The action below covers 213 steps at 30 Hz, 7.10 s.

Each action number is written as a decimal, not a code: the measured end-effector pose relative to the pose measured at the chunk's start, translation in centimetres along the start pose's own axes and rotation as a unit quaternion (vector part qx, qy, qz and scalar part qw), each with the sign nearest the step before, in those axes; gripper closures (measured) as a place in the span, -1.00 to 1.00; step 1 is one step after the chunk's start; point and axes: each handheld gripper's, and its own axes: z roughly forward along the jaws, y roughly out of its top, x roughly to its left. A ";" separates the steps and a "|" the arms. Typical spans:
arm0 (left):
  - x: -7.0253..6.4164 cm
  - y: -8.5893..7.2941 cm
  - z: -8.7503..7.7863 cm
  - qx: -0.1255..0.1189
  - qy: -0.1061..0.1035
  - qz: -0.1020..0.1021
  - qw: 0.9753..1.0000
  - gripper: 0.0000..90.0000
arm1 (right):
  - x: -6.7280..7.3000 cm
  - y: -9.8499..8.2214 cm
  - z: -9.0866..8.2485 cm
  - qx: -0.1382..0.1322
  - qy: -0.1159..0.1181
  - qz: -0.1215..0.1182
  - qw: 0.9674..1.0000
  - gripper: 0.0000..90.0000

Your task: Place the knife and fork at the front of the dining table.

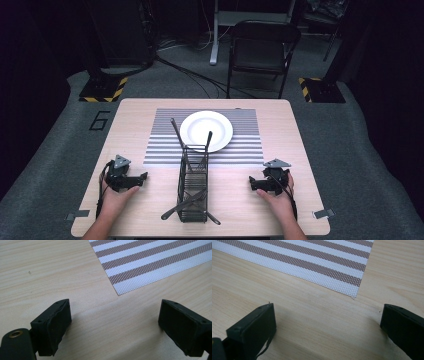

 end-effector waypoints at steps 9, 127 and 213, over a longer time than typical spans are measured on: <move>0.0 0.0 0.0 0.000 0.000 0.000 1.000 -0.75 | 0.0 0.0 0.0 -0.001 -0.003 0.002 1.000 -1.00; 0.0 -0.1 0.1 -0.006 -0.005 0.006 1.000 -0.75 | 12.7 16.4 -3.1 -0.022 0.186 -0.130 0.974 0.49; -0.1 -0.1 0.1 -0.005 -0.007 0.009 1.000 -0.75 | 15.4 20.6 -8.8 0.022 0.213 -0.205 0.955 0.94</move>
